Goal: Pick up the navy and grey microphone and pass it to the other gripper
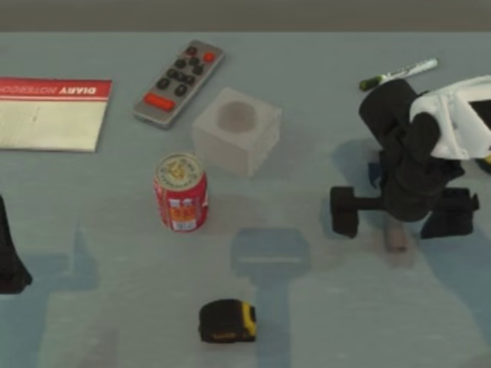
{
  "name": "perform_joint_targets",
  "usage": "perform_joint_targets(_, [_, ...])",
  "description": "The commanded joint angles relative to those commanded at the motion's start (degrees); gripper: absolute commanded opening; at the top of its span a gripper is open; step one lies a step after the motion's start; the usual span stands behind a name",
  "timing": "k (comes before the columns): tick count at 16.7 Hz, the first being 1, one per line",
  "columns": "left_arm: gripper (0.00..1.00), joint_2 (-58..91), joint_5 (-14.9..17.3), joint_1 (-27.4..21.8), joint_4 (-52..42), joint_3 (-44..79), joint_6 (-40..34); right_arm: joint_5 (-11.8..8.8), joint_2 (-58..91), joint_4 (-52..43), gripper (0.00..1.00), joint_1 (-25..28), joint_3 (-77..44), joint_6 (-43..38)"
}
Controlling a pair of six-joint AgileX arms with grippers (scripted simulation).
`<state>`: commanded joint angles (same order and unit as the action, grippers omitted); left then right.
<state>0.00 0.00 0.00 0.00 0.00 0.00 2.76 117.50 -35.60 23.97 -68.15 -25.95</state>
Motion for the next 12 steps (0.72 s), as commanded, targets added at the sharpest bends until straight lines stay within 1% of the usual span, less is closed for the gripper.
perform_joint_targets(12, [1.0,0.0,0.0,0.0,0.0,0.0,0.0,0.0,0.0,0.0,0.1,0.0,0.0,0.0])
